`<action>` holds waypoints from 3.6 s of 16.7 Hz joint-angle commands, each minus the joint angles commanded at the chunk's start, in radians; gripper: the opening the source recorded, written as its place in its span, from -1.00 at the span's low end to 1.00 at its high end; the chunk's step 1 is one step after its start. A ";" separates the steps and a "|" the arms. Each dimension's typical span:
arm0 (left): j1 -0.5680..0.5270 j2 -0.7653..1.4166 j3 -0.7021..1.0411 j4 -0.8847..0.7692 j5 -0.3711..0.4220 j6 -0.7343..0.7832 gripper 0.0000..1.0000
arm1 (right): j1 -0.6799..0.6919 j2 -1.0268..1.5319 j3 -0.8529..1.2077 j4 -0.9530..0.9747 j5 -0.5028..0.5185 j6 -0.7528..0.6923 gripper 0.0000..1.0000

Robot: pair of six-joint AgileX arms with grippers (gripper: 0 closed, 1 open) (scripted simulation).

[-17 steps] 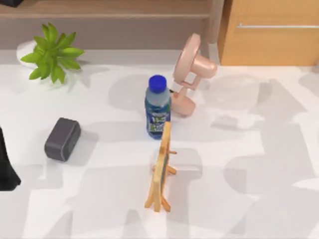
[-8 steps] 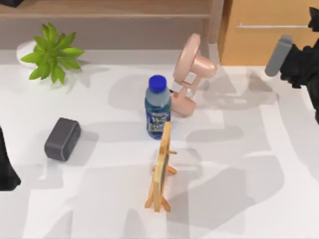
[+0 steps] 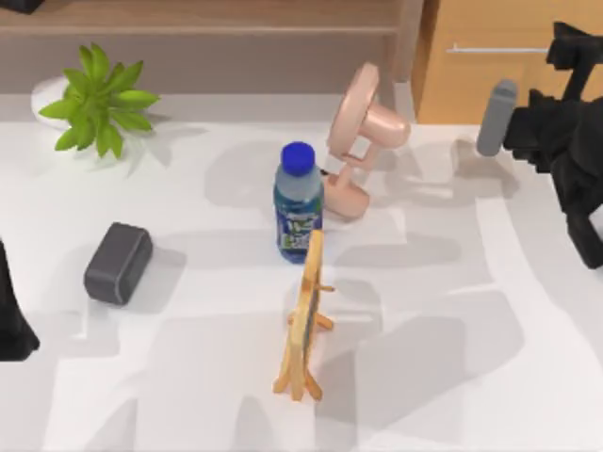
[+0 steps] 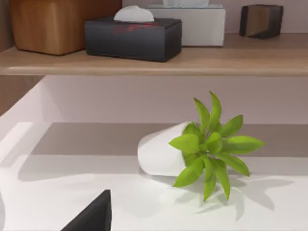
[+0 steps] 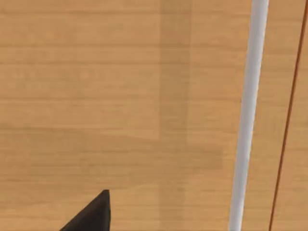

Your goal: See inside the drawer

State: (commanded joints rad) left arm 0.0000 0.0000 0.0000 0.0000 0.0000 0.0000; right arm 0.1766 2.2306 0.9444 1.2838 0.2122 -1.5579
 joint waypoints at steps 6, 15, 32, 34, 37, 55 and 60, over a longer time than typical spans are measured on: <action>0.000 0.000 0.000 0.000 0.000 0.000 1.00 | -0.009 0.032 0.074 -0.041 -0.009 -0.001 1.00; 0.000 0.000 0.000 0.000 0.000 0.000 1.00 | -0.013 0.052 0.117 -0.065 -0.012 -0.001 0.55; 0.000 0.000 0.000 0.000 0.000 0.000 1.00 | -0.013 0.052 0.117 -0.065 -0.012 -0.001 -1.00; 0.000 0.000 0.000 0.000 0.000 0.000 1.00 | -0.010 0.053 0.115 -0.068 -0.011 0.002 -1.00; 0.000 0.000 0.000 0.000 0.000 0.000 1.00 | -0.004 0.029 0.075 -0.036 -0.002 0.003 -1.00; 0.000 0.000 0.000 0.000 0.000 0.000 1.00 | 0.052 -0.129 -0.365 0.196 0.050 0.004 -1.00; 0.000 0.000 0.000 0.000 0.000 0.000 1.00 | 0.068 -0.169 -0.431 0.253 0.069 0.005 -1.00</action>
State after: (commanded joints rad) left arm 0.0000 0.0000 0.0000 0.0000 0.0000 0.0000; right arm 0.2450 2.0618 0.5136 1.5365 0.2814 -1.5524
